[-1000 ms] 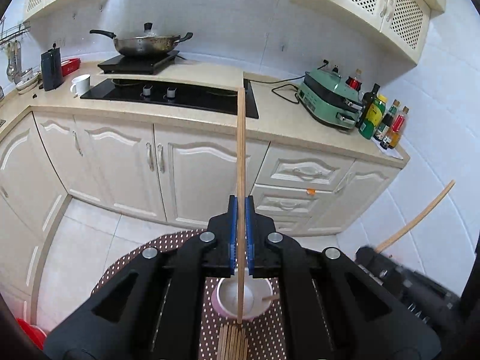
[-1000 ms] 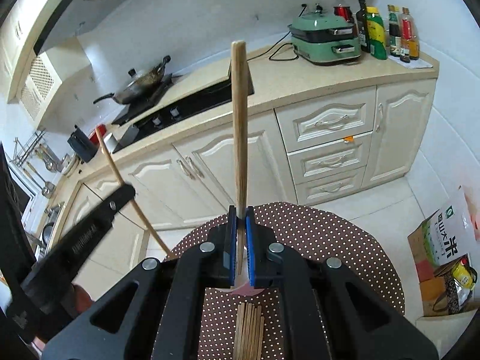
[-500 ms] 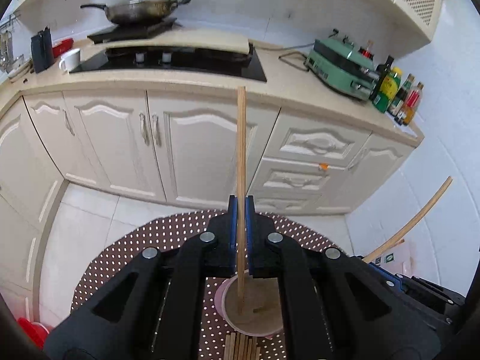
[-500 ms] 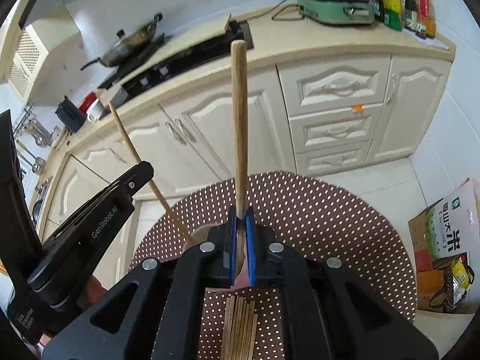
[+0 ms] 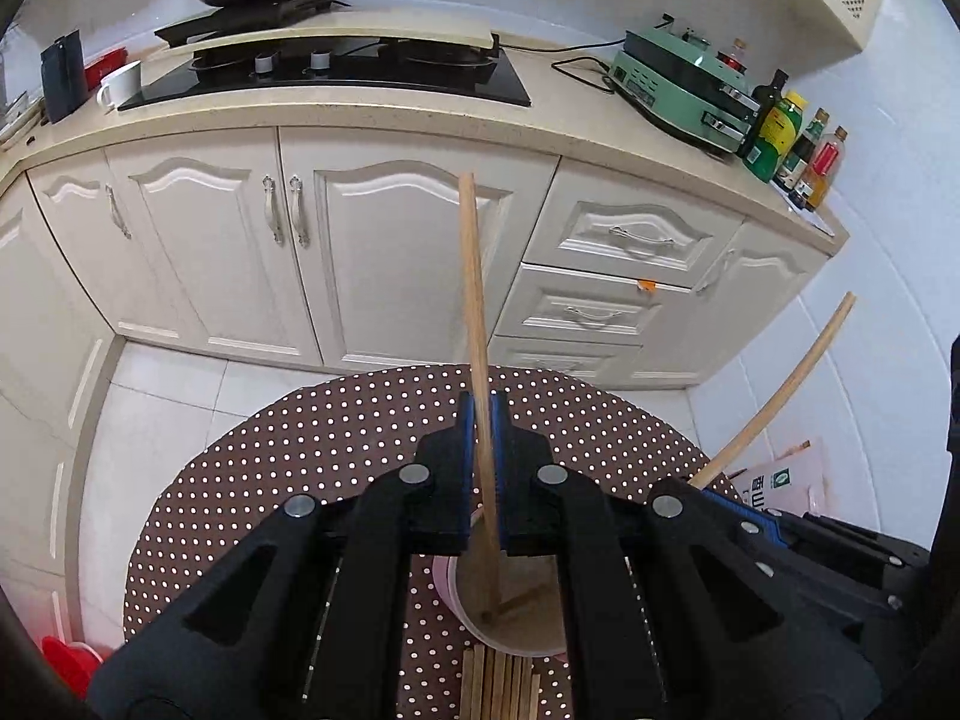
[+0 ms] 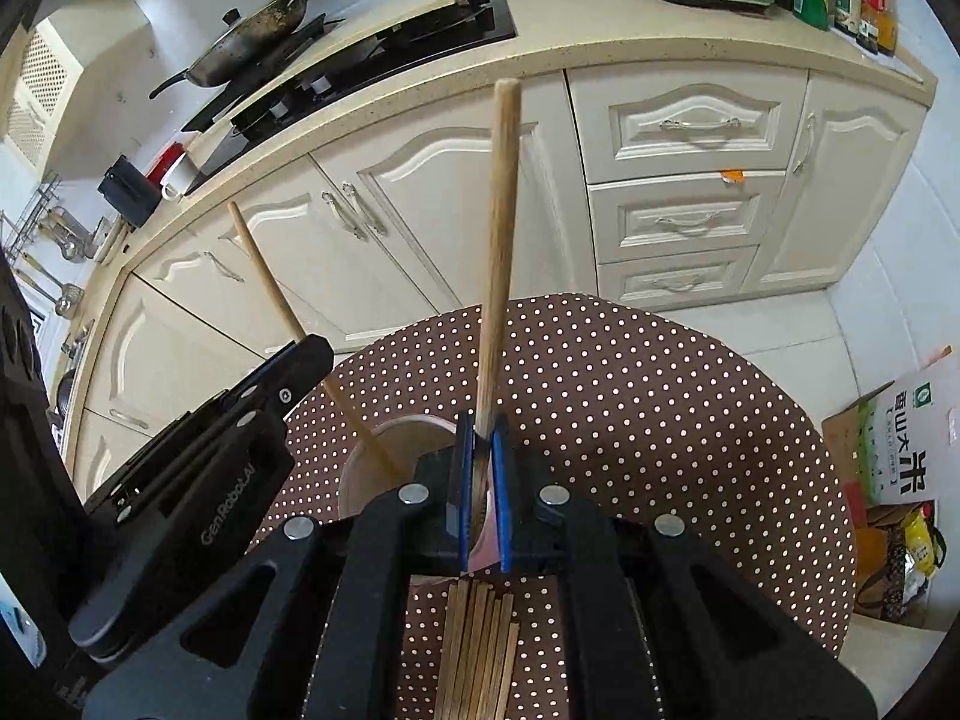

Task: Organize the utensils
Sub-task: 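Lower the chopsticks into the pink cup and open both tools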

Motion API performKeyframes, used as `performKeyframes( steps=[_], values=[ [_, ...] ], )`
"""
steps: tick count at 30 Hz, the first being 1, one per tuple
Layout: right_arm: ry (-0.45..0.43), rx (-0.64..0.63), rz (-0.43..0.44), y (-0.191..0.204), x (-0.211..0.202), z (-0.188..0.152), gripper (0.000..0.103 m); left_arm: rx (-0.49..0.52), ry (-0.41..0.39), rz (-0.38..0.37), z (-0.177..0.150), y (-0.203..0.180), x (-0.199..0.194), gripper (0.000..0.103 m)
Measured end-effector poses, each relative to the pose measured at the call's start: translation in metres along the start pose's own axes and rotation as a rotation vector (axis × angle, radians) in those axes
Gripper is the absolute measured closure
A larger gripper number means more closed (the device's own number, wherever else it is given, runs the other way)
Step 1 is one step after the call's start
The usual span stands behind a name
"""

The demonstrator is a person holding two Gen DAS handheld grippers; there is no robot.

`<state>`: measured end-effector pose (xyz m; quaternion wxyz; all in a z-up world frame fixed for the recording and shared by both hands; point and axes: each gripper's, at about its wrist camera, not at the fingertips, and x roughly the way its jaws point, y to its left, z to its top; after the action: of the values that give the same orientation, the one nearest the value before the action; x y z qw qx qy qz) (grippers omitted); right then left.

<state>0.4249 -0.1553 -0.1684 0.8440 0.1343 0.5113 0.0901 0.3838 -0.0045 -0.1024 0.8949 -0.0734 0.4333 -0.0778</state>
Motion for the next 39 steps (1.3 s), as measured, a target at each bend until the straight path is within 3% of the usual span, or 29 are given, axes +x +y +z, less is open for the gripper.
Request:
performKeyframes(
  steps=[10, 14, 16, 17, 21, 27, 37, 39],
  values=[
    [0.051, 0.039, 0.018, -0.009, -0.002, -0.012, 0.092, 0.097, 0.026, 0.066, -0.013, -0.007, -0.007, 0.093],
    [0.05, 0.041, 0.008, -0.012, -0.008, -0.02, 0.07, 0.087, 0.054, 0.066, -0.019, -0.001, -0.01, 0.091],
    [0.045, 0.044, 0.005, -0.016, -0.012, -0.025, 0.064, 0.088, 0.052, 0.073, -0.021, 0.001, -0.013, 0.089],
    [0.044, 0.047, 0.002, -0.017, -0.014, -0.026, 0.062, 0.089, 0.053, 0.075, -0.023, 0.001, -0.015, 0.087],
    [0.041, 0.066, -0.007, -0.024, -0.021, -0.033, 0.055, 0.093, 0.033, 0.079, -0.029, 0.001, -0.026, 0.053],
    [0.034, 0.08, -0.018, -0.03, -0.035, -0.043, 0.045, 0.1, 0.039, 0.099, -0.041, 0.003, -0.038, 0.053],
    [0.023, 0.079, -0.024, -0.031, -0.059, -0.062, 0.042, 0.114, 0.037, 0.116, -0.064, 0.001, -0.062, 0.052],
    [0.025, 0.073, -0.028, -0.03, -0.063, -0.068, 0.036, 0.119, 0.034, 0.121, -0.069, -0.001, -0.067, 0.053]
  ],
)
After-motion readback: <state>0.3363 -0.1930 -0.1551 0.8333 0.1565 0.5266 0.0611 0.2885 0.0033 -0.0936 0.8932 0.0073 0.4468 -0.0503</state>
